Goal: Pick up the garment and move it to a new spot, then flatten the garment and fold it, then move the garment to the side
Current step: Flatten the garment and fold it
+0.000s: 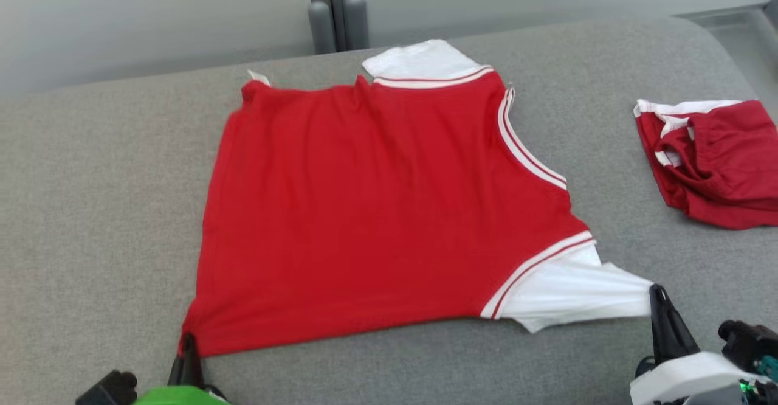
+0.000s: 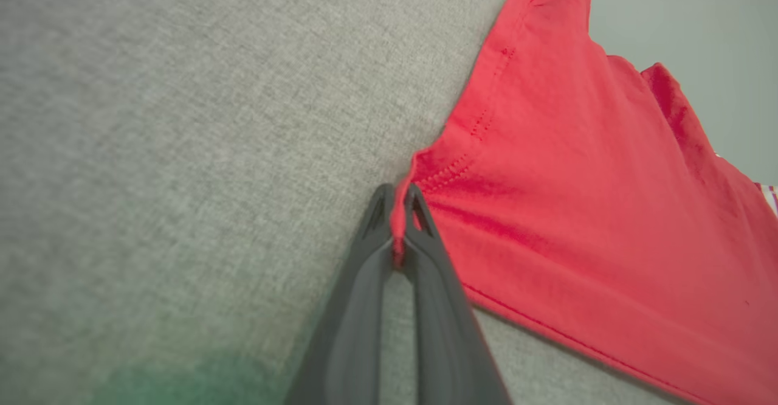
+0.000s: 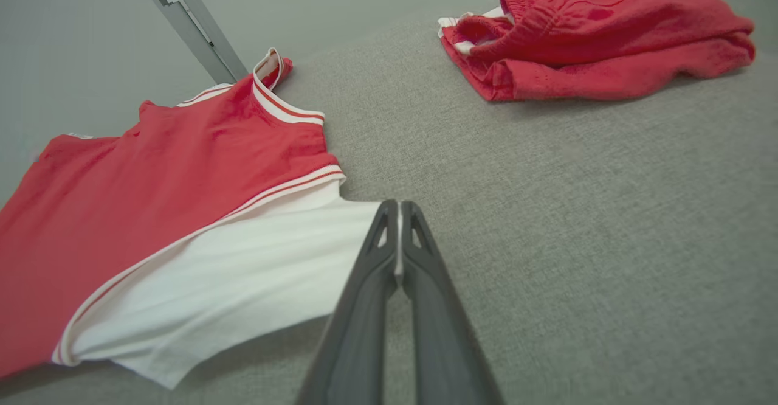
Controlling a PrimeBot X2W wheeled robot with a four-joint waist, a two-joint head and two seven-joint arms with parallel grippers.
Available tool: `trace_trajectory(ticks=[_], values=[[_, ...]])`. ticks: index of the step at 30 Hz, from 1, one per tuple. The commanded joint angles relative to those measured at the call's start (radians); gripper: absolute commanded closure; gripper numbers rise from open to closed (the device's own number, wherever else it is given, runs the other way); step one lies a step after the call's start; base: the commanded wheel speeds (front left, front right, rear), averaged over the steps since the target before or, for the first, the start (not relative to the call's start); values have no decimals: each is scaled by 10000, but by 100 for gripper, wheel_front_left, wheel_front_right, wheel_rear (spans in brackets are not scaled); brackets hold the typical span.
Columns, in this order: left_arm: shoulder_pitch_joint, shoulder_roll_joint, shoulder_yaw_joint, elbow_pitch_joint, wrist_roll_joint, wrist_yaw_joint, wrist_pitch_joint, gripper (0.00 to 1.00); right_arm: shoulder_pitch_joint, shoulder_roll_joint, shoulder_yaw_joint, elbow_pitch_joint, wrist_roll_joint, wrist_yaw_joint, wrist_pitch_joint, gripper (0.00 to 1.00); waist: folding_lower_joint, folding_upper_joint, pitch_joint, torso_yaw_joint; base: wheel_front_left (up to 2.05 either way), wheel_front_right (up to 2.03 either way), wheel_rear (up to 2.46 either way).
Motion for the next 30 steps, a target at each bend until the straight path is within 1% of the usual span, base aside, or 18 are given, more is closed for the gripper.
trace_trajectory(ticks=[1, 6, 10, 13, 16, 21, 27, 30], values=[[474, 134, 281, 39, 84, 53, 3, 100, 308, -123, -132, 40, 20, -43, -48, 100, 1, 0, -558, 47, 0, 0, 0], [1418, 55, 655, -210, 225, 54, -1, 100, 1055, -132, -28, 8, -129, -45, -48, 100, 1, 0, -967, 138, 0, 0, 0], [1919, 41, 389, -403, -203, 53, 1, 100, 1435, -132, -31, -106, -58, -45, -48, 100, 1, 0, -1125, 205, 0, 0, 0], [2023, 38, 119, -740, -187, 51, -1, 100, 1422, -124, -81, -309, 190, -45, -48, 100, 1, 0, -1115, 252, 0, 0, 0], [1736, 29, -167, -1193, -55, 49, -1, 100, 1003, -117, 53, -632, 447, -44, -47, 100, 1, 0, -919, 300, 0, 0, 0], [883, 20, -362, -1592, -124, 43, -1, 100, 7, -108, 129, -955, 745, -42, -47, 100, 1, 0, -468, 345, 0, 0, 0], [-347, 11, -514, -1552, 17, 43, 0, 100, -1568, -96, 382, -794, 452, -33, -47, 100, 1, 0, 200, 394, 0, 0, 0], [-868, 10, -530, -1366, 72, 42, 0, 100, -2276, -91, 606, -481, 177, -33, -45, 100, 1, 0, 479, 417, 0, 0, 0]])
